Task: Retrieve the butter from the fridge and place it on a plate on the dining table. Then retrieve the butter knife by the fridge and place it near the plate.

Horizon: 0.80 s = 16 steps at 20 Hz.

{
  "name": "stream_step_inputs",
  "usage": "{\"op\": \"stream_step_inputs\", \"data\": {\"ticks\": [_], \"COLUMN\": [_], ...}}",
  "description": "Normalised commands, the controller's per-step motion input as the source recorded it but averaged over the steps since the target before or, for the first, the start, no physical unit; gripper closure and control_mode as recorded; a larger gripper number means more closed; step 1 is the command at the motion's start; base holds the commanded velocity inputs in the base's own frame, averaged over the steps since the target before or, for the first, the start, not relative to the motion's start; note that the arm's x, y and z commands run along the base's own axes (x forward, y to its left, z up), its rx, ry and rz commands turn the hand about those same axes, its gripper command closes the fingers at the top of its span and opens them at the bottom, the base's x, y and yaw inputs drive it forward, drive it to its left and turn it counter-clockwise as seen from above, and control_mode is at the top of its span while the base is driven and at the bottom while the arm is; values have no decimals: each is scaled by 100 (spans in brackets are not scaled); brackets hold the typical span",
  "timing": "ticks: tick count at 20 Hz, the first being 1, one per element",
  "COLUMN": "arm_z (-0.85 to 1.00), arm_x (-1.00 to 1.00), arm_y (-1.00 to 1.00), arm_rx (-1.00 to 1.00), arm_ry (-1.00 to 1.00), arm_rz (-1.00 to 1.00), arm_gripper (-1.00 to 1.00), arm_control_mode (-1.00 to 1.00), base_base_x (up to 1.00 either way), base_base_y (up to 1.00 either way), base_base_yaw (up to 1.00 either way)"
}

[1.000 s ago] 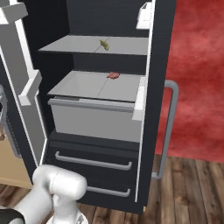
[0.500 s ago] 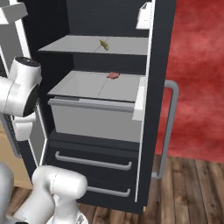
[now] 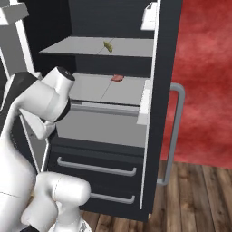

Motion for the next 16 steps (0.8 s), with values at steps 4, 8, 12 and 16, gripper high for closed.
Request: {"op": "stream_step_inputs", "data": {"ticks": [4, 8, 12, 16], "arm_z": [0, 0, 0, 1], "arm_x": [35, 56, 40, 59], "arm_y": [7, 0, 24, 35], "arm_rx": [26, 39, 37, 29], "arm_ry": [-25, -21, -15, -5], "arm_rz": [24, 15, 9, 5], "arm_gripper": [-100, -100, -100, -100], "arm_control_mode": [-100, -100, -100, -100], "base_base_x": [0, 0, 0, 0], "base_base_y": [0, 0, 0, 0], "base_base_yaw": [0, 0, 0, 0]}}
